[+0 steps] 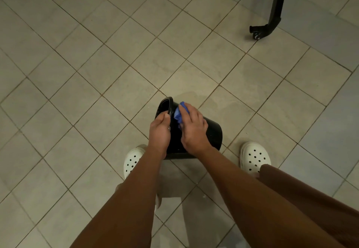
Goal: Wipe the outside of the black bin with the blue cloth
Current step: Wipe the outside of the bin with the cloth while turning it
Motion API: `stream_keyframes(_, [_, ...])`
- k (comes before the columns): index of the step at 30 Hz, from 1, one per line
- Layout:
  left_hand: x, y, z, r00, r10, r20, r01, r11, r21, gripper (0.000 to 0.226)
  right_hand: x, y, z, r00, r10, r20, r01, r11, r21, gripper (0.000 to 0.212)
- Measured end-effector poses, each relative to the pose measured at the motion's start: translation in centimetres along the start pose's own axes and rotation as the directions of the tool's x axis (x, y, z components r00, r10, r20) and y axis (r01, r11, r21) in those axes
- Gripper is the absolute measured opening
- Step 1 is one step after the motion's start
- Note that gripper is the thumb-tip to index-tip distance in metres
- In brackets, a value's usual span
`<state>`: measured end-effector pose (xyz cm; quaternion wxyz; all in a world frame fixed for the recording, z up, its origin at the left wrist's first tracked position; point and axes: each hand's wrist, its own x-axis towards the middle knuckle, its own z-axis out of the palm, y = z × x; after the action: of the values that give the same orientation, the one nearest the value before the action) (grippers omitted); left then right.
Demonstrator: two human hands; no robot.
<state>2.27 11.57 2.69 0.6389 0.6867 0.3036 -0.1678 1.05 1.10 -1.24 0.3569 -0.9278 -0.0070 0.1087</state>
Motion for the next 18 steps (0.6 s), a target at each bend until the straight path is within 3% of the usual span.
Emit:
stream_keyframes(3, [0.0,0.2,-0.1,1.000,-0.029,-0.003,0.029,0.999,-0.017,0.030,-1.5,-0.4,0.7,0.995,0.095,-0.023,-0.095,0.995,-0.016,0.070])
stream_keyframes(8, [-0.1,0.2,0.3,0.995,-0.097,-0.008,0.096,0.995,-0.018,0.032,-2.7,-0.7,2.2,0.997,-0.069,-0.043,0.068,0.997,-0.028,0.073])
stream_keyframes(13, [0.2,-0.1,0.3,0.997,-0.051,-0.050,0.053,0.998,0.037,0.032,0.2,-1.3,0.3,0.993,-0.079,0.089,0.083,0.996,-0.038,0.077])
stream_keyframes(15, [0.1,-0.2,0.3,0.996,-0.044,-0.074,0.048,0.997,0.059,0.033,0.6,-0.5,-0.2,0.997,-0.002,0.076,0.004,1.000,-0.027,0.069])
stream_keyframes(18, [-0.1,-0.2,0.2,0.993,-0.050,-0.106,0.059,0.994,0.088,0.035,-0.3,0.6,0.0,0.968,0.249,0.039,-0.248,0.968,-0.035,0.059])
